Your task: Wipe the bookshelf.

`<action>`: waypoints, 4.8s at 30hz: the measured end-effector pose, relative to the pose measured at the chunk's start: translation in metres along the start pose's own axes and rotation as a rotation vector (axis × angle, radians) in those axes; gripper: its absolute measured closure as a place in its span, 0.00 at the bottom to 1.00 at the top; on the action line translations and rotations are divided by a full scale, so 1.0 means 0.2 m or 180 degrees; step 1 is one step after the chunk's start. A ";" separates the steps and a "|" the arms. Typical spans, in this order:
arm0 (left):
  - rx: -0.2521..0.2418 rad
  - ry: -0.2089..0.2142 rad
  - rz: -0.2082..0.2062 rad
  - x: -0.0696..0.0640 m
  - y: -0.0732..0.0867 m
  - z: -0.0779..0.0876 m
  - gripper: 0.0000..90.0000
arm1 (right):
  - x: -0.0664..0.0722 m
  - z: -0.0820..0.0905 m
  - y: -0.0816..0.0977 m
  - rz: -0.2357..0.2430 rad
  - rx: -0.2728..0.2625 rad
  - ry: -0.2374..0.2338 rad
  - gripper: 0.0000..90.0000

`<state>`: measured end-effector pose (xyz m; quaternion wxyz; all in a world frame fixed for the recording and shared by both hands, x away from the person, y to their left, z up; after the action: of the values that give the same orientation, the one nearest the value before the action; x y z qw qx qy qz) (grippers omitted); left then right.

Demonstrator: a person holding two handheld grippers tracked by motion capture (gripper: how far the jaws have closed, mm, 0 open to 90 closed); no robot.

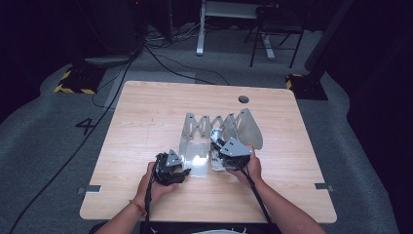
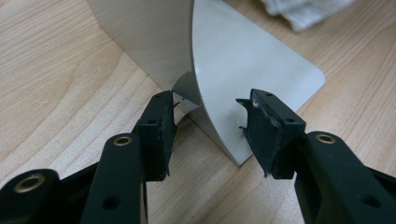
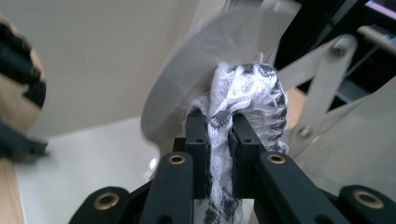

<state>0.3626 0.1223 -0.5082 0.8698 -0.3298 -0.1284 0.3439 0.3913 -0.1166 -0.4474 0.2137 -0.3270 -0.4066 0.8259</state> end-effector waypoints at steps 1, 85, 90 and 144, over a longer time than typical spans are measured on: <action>0.0000 -0.0002 0.0001 0.00 0.00 0.00 0.58 | -0.01 0.02 -0.03 0.0004 -0.0055 0.0033 0.90; -0.0001 0.0022 0.0026 0.00 0.00 0.00 0.58 | -0.06 0.04 -0.02 0.0360 0.0224 0.0400 0.90; -0.0002 0.0026 0.0028 0.00 0.00 0.00 0.58 | -0.02 -0.01 0.05 0.0487 0.0345 0.0410 0.90; -0.0001 0.0029 0.0029 0.00 0.00 0.00 0.58 | -0.08 0.24 -0.07 0.0392 0.0047 0.0474 0.91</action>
<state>0.3619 0.1221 -0.5085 0.8687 -0.3321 -0.1230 0.3463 0.3704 -0.1440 -0.4083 0.1946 -0.4103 -0.3627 0.8138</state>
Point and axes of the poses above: each handheld gripper's, and its own axes: z roughly backward along the jaws, y roughly out of its underside, x roughly to its left, the point moved 1 cm from there along -z, roughly forward along the jaws, and after that the axes turned 5 degrees about x, right-handed, at the moved point
